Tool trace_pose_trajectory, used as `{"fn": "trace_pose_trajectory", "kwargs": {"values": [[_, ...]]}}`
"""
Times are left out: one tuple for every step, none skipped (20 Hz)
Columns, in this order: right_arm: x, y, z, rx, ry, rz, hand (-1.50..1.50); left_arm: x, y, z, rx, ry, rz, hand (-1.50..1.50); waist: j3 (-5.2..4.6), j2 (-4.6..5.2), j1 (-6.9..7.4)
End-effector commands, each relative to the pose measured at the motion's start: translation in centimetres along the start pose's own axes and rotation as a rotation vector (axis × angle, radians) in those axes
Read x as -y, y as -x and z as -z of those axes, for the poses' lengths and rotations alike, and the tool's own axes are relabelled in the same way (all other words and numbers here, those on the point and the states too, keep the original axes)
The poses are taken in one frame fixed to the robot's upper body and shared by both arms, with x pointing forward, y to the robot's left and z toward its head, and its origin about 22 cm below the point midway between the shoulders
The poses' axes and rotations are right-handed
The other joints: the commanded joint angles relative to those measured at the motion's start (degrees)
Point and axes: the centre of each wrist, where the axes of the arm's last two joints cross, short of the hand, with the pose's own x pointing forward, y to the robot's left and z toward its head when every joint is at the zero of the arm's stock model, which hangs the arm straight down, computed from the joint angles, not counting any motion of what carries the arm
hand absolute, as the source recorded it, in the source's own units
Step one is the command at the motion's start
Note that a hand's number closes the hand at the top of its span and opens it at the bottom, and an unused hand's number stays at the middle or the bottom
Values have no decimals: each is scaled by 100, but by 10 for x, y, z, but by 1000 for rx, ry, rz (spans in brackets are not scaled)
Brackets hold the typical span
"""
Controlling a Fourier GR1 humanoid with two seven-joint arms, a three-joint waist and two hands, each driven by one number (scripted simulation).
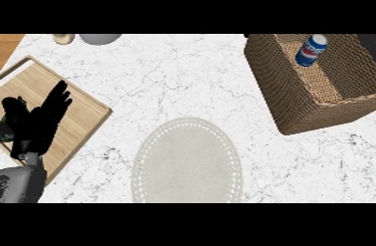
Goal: Pick the can from the placemat and place it in the basket
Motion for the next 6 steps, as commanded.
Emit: {"fn": "trace_pose_trajectory", "kwargs": {"values": [[-6,4,-38,-173,-73,55,-150,-4,13,-5,-23,-29,-15,0,-8,-114,-215],[-10,13,-55,-193,-108,43,-150,-13,9,-7,-25,-31,-4,0,0,-135,-191],[-11,16,-58,-212,-114,56,-150,-8,8,-3,-22,-32,-16,0,-1,-132,-320],[-9,9,-54,-204,-114,63,-150,-15,17,-10,-52,-29,-10,0,1,-215,-342],[-13,21,-79,-195,-156,52,-150,-21,10,-6,-36,-44,-18,0,-5,-162,-347],[-13,20,-87,-194,-175,50,-150,-20,17,-10,-60,-46,-6,0,-2,-226,-394]]}}
